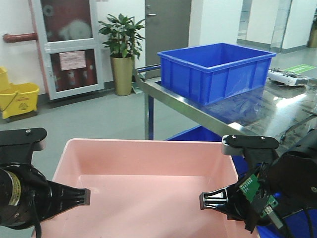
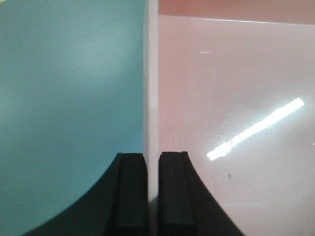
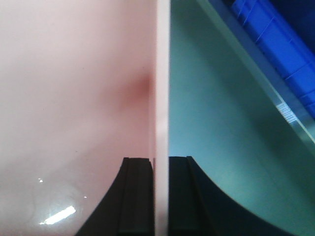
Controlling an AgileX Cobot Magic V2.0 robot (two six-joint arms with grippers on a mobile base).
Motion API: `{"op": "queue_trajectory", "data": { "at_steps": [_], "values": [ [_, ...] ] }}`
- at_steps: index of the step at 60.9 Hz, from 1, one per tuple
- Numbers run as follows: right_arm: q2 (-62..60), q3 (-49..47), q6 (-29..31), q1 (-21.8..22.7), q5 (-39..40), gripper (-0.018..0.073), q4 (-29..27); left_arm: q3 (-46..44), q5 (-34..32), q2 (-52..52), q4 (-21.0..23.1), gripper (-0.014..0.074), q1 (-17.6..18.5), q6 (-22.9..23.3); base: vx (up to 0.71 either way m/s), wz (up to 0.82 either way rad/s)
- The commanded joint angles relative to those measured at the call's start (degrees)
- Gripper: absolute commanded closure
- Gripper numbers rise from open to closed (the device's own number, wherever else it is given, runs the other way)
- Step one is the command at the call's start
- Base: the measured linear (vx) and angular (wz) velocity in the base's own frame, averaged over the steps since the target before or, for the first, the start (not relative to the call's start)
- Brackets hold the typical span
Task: Grab pink bin and stack on right shelf
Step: 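Carry the pink bin with both grippers toward the metal shelf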
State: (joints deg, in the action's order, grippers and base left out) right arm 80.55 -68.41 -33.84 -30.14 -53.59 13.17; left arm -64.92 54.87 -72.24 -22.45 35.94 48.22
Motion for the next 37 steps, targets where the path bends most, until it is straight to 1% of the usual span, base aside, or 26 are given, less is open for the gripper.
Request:
{"op": "queue_trajectory", "data": {
  "at_steps": [1,37],
  "values": [
    [-1.9,-1.6,0.4,0.4,1.3,0.0562,4.4,-1.6,-2.0,1.9,-3.6,0.0486,0.0,0.7,0.4,-0.22],
    [-1.9,-1.6,0.5,0.4,1.3,0.0562,4.4,-1.6,-2.0,1.9,-3.6,0.0486,0.0,0.7,0.35,-0.31]
  ]
}}
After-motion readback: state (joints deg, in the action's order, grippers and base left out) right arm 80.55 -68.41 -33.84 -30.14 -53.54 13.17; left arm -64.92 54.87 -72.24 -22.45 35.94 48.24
